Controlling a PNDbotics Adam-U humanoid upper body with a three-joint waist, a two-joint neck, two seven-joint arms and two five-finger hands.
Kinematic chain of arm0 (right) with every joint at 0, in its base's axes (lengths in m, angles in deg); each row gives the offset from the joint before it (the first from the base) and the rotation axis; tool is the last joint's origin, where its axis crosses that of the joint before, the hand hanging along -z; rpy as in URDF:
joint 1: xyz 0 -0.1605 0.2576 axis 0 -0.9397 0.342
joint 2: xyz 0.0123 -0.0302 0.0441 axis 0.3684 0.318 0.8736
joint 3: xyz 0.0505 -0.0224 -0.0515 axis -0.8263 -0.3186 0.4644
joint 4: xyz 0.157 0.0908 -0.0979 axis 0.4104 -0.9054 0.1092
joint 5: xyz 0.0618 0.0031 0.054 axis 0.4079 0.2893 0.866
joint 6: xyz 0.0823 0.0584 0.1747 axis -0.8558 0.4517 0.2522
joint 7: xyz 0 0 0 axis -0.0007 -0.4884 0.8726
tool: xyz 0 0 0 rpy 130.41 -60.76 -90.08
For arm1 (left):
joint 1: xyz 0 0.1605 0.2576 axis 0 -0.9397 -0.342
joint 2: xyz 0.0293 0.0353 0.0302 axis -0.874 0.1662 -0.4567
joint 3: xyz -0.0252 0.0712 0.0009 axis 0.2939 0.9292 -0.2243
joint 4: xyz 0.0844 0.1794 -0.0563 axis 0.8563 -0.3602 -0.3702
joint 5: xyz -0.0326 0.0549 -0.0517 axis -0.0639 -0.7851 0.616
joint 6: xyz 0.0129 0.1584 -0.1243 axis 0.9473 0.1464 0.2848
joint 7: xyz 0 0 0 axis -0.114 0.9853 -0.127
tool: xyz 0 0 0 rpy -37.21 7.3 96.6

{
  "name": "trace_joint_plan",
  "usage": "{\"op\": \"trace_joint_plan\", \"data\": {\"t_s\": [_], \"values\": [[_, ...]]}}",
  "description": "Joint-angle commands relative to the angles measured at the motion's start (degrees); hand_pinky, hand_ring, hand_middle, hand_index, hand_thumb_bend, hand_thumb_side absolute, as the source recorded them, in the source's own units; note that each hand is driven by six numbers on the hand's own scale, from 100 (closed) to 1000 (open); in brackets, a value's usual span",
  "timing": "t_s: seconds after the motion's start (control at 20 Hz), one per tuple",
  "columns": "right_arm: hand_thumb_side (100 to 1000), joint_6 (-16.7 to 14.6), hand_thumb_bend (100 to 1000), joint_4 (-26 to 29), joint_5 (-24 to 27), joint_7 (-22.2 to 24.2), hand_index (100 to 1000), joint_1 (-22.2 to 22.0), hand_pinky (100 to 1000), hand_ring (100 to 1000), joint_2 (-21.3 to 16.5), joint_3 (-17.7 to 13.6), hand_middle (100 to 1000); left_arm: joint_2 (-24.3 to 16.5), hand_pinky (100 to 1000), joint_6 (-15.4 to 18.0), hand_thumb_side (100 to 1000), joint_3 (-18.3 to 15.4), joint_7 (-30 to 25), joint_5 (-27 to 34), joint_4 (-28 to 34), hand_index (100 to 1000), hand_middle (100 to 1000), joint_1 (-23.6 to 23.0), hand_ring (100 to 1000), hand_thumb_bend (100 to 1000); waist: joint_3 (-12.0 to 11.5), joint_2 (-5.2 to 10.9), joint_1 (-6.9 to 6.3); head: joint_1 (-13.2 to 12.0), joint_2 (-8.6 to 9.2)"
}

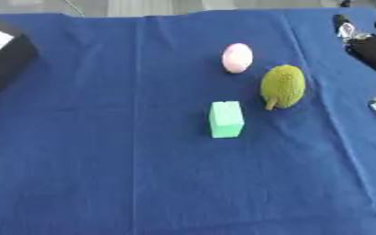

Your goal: Pick up the objects with one hand, pass them to the other hand, and then place them into the box on the other side of the table.

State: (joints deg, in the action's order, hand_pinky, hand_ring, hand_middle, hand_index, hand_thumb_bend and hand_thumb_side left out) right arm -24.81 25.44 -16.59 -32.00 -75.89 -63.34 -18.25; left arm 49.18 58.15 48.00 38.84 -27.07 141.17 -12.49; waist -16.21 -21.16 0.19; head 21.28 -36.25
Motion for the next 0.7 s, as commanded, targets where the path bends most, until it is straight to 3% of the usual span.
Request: {"op": "trace_joint_plan", "data": {"t_s": [0.05, 0.25, 0.35, 0.5, 0.7], "values": [[195, 6.2, 631, 0.7, -1.02, -1.47, 746, 0.53, 191, 673, -4.13, 0.86, 865, -1.42, 743, 0.06, 779, -0.63, 0.05, 0.16, 1.0, 738, 564, 0.56, 541, 139, -0.05, 1.21, 0.13, 0.23, -0.36], [224, 14.86, 641, 0.7, -1.95, -1.47, 766, 0.93, 196, 700, -7.29, 3.86, 876, -1.59, 743, -0.01, 777, -0.54, -0.19, 0.21, 1.0, 738, 564, 0.68, 541, 138, -0.26, 1.33, 0.25, 0.47, -0.31], [232, 17.71, 644, 0.7, -2.3, -1.47, 771, 1.24, 199, 710, -8.59, 5.84, 875, -1.68, 742, -0.04, 779, -0.48, -0.3, 0.23, 1.0, 738, 564, 0.7, 541, 137, -0.41, 1.37, 0.33, 0.6, -0.31], [240, 18.92, 649, 0.7, -3.43, -1.45, 776, 1.4, 203, 716, -9.94, 9.49, 868, -1.77, 742, -0.11, 780, -0.39, -0.38, 0.23, 1.0, 737, 563, 0.72, 540, 137, -0.67, 1.35, 0.48, 0.85, -0.41], [243, 17.16, 655, 0.7, -5.41, 0.45, 776, 1.83, 203, 712, -10.55, 12.84, 861, -1.87, 742, -0.23, 783, -0.24, -0.45, 0.22, 1.0, 737, 563, 0.7, 540, 138, -0.82, 1.37, 0.64, 1.09, -0.64]]}}
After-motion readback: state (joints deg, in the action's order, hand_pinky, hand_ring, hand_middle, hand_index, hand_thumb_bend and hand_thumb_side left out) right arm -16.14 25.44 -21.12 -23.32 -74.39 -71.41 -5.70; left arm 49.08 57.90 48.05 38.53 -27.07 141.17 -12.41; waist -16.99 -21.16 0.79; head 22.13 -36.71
